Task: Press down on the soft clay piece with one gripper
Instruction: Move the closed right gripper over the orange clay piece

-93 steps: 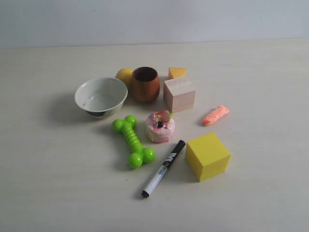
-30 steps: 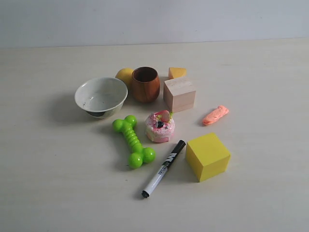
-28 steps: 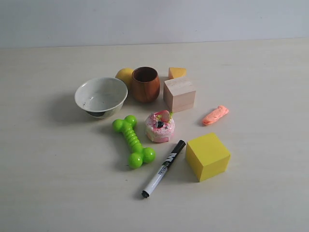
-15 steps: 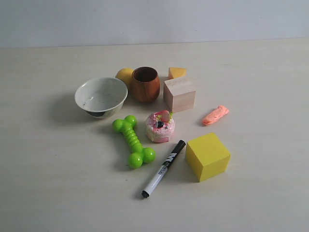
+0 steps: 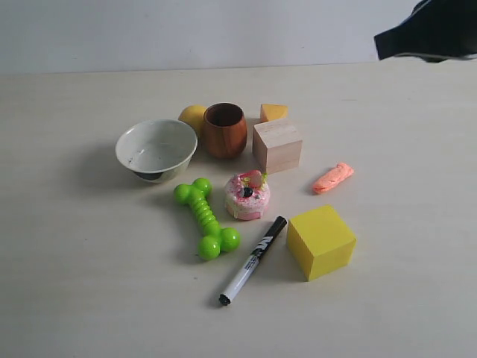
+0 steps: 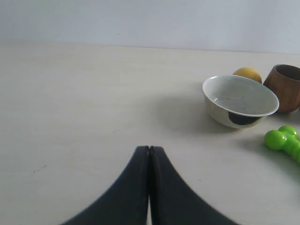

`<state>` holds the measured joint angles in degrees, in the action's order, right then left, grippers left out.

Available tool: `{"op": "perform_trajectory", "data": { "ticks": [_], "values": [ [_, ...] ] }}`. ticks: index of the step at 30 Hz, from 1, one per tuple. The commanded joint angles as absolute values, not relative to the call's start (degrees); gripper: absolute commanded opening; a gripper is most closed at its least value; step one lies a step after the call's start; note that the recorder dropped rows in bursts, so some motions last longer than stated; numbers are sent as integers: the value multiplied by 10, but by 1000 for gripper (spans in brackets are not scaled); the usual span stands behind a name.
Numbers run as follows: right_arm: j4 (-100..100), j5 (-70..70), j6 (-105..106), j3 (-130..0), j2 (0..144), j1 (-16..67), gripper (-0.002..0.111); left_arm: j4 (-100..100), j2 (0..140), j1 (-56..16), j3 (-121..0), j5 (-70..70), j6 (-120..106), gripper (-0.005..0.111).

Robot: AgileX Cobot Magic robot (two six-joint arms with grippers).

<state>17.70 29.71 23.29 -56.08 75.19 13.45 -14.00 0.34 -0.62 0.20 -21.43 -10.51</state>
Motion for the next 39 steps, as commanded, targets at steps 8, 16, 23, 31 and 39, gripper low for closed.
{"op": "perform_trajectory", "data": {
  "ticks": [8,16,23,31,39],
  "values": [
    [146,258,239,-571,878,136,0,-141,0,-5,0,-209,-104,0],
    [209,236,238,-571,879,136,0,-141,0,-5,0,-209,-104,0],
    [211,245,232,-571,879,136,0,-141,0,-5,0,-209,-104,0],
    [205,329,206,-621,902,136,0,-141,0,-5,0,-209,-104,0],
    [79,458,73,-742,985,136,0,-141,0,-5,0,-209,-104,0]
  ]
}}
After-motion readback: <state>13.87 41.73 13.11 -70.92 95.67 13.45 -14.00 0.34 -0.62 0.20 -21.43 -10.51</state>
